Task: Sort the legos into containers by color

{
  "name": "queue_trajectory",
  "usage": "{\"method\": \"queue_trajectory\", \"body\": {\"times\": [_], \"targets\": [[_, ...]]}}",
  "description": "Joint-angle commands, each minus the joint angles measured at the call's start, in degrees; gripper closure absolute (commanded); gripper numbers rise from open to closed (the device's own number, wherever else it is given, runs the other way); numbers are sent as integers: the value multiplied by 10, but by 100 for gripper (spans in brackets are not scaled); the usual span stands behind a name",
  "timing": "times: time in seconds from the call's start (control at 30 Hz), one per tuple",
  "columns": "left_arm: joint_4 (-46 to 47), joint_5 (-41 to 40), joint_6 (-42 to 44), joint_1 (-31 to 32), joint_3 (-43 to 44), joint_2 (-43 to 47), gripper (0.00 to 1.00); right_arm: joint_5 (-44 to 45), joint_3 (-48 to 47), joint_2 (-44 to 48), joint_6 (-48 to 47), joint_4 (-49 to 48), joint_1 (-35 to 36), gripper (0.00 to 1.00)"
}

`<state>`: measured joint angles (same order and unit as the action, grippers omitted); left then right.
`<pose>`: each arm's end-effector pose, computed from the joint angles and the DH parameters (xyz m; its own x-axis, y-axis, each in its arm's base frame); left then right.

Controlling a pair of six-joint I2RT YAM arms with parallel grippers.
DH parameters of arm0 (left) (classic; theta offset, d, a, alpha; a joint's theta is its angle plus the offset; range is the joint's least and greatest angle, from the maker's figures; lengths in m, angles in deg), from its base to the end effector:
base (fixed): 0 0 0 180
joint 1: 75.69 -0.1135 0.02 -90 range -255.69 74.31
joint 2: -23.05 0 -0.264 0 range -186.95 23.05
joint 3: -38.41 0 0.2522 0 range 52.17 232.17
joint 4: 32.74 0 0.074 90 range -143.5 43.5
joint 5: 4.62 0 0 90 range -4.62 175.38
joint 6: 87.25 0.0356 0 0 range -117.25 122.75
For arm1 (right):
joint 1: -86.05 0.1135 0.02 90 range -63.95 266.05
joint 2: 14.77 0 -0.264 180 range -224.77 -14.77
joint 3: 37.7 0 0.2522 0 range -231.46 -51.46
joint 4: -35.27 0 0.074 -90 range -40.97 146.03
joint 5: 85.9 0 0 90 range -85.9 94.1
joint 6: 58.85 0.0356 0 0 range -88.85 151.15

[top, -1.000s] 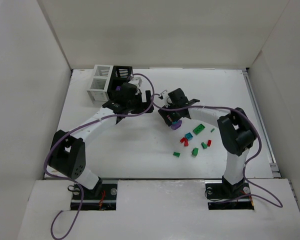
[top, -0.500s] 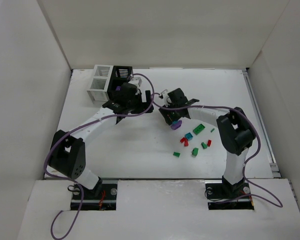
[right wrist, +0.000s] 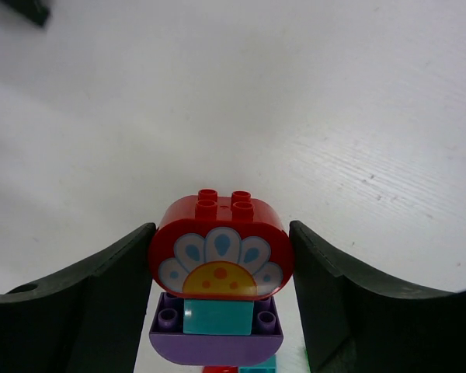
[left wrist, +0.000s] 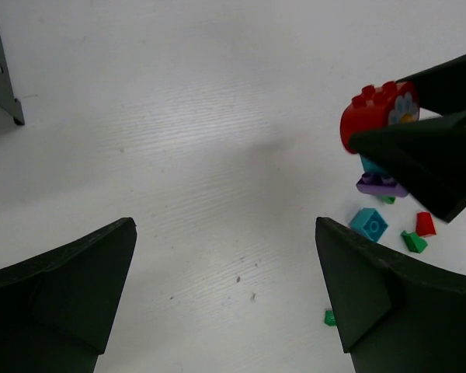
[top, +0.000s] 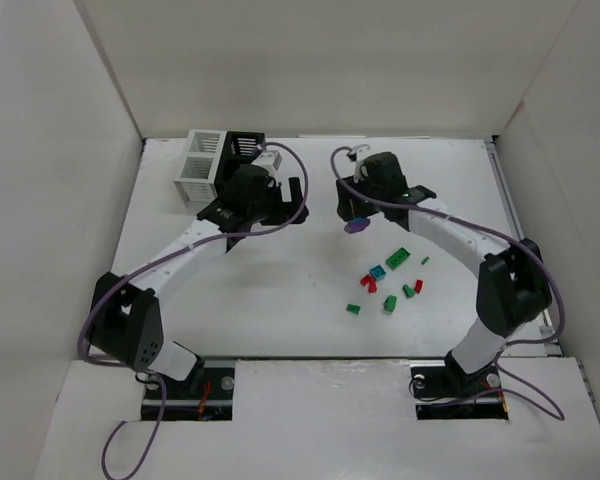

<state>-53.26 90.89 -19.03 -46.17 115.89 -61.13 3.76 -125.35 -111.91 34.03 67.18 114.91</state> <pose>0.2951 -0.1710 0.2967 -0.5792 -0.0965 -0.8095 0.3768 0.8489 -0.3707 0.3360 0.1854 0.2614 -0.6029 -0.2749 -0.7490 -0.4568 0.8886 0.0416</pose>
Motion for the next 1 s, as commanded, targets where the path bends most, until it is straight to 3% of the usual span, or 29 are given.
{"method": "queue_trajectory", "body": {"times": [0.0, 0.03, 0.13, 0.27, 0.33, 0.63, 0.97], "targets": [[46, 44, 11, 2, -23, 62, 1, -30, -6, 53, 141, -48, -47, 58], [80, 59, 11, 2, -43, 70, 0, -30, 1, 63, 219, -48, -54, 59], [147, 114, -6, 20, -75, 102, 0, -6, 21, 93, 340, -57, -54, 59], [274, 65, -6, 103, -112, 113, 0, 24, 45, 114, 449, -92, -42, 61], [307, 0, 0, 131, -119, 106, 0, 24, 38, 114, 468, -92, -23, 60], [355, -94, -27, 155, -94, 31, 0, 18, 7, 124, 480, -97, 3, 60], [397, -117, -48, 165, -110, 25, 0, 2, 1, 117, 498, -91, 14, 60]]}}
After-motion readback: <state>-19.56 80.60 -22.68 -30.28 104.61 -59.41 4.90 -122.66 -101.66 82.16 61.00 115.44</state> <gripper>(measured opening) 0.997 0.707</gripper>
